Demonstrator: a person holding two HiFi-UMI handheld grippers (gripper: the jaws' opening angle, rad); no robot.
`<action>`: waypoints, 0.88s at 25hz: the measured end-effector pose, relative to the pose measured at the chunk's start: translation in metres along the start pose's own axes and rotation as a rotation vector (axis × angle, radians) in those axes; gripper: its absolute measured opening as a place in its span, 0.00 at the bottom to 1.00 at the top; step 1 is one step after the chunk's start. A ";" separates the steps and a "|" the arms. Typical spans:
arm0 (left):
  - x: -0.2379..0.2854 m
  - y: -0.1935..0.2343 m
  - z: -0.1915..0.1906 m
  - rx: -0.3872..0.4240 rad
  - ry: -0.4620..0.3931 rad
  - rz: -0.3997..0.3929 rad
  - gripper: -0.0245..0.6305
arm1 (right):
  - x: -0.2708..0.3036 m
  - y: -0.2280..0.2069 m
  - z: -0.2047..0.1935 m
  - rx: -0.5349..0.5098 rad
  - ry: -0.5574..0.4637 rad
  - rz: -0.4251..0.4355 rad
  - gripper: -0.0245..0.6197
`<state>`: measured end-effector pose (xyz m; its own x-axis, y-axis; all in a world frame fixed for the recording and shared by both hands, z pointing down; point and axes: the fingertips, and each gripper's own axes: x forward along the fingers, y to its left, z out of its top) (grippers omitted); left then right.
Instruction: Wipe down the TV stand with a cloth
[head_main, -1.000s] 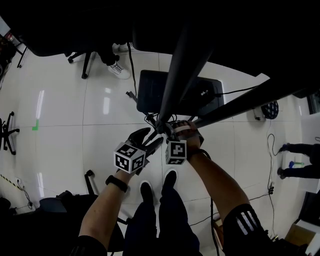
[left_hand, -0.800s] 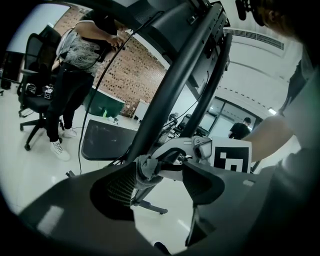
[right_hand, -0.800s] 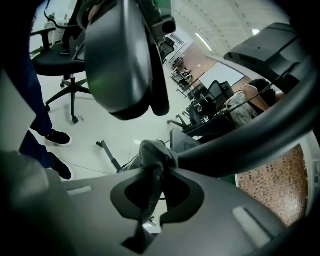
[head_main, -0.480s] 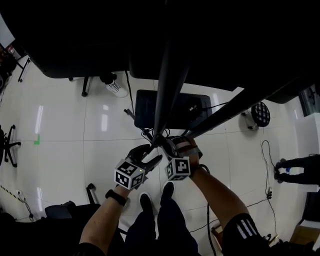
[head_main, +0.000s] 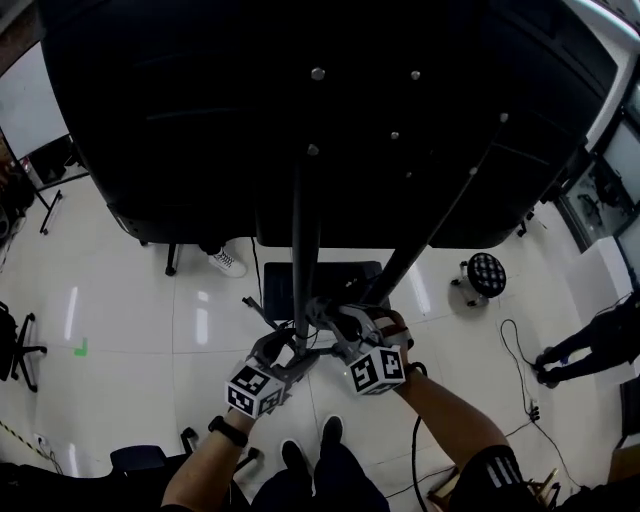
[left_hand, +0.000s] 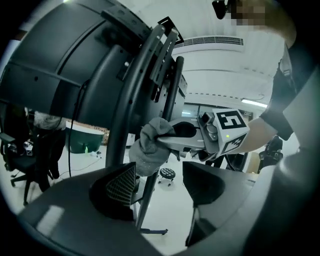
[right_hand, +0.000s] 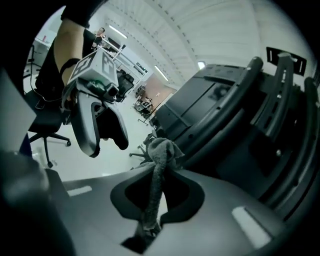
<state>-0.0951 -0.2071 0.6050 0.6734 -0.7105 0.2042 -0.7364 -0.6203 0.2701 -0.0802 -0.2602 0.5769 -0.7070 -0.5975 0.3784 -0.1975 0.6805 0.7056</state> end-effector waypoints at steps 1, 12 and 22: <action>-0.005 -0.004 0.016 0.005 -0.016 -0.001 0.52 | -0.010 -0.014 0.013 -0.006 -0.013 -0.023 0.07; -0.038 -0.082 0.176 0.156 -0.145 -0.064 0.51 | -0.130 -0.160 0.127 -0.073 -0.080 -0.240 0.07; -0.030 -0.151 0.305 0.309 -0.255 -0.107 0.50 | -0.224 -0.289 0.179 -0.197 -0.118 -0.396 0.07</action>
<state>-0.0240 -0.1942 0.2710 0.7381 -0.6720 -0.0599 -0.6742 -0.7381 -0.0262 0.0136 -0.2476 0.1811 -0.6776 -0.7354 -0.0059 -0.3433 0.3091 0.8869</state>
